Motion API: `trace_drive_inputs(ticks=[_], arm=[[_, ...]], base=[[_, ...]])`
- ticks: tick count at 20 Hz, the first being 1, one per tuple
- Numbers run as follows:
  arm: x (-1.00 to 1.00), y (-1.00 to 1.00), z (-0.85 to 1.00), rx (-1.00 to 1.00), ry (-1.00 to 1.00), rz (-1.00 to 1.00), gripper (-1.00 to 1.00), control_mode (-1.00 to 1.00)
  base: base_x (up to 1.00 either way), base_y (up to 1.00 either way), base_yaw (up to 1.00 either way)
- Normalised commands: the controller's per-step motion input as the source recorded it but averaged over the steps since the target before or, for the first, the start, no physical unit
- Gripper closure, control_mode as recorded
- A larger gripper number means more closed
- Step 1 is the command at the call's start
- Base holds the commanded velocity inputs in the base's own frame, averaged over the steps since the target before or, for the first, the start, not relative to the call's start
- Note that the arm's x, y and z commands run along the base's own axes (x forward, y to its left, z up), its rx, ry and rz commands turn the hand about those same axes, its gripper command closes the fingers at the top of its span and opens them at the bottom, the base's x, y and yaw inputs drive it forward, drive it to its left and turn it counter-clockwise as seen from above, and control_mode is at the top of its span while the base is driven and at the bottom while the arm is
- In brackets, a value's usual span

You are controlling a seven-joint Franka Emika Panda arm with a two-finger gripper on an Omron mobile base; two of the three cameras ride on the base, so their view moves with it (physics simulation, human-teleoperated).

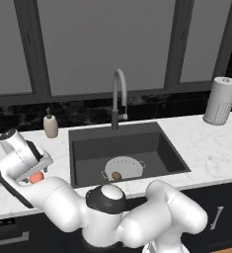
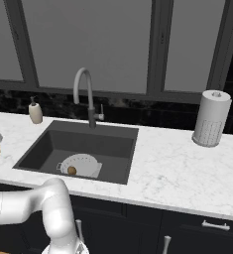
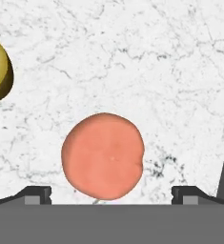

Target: Put the colander in the sink, put the kiwi, peach, kiwi in the colander, and turn on the sink faucet and pour water over the colander.

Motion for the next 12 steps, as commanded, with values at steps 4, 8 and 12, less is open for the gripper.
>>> trace_drive_inputs(ticks=[4,8,12], arm=[[0.26,0.0,-0.31,0.0,0.0,0.0,-1.0,-1.0],[0.02,0.0,-0.29,0.0,0.0,0.0,-1.0,-1.0],[0.0,0.0,-0.35,0.0,0.0,0.0,-1.0,-1.0]], base=[[0.0,0.0,0.0],[0.0,0.0,0.0],[0.0,0.0,0.0]])
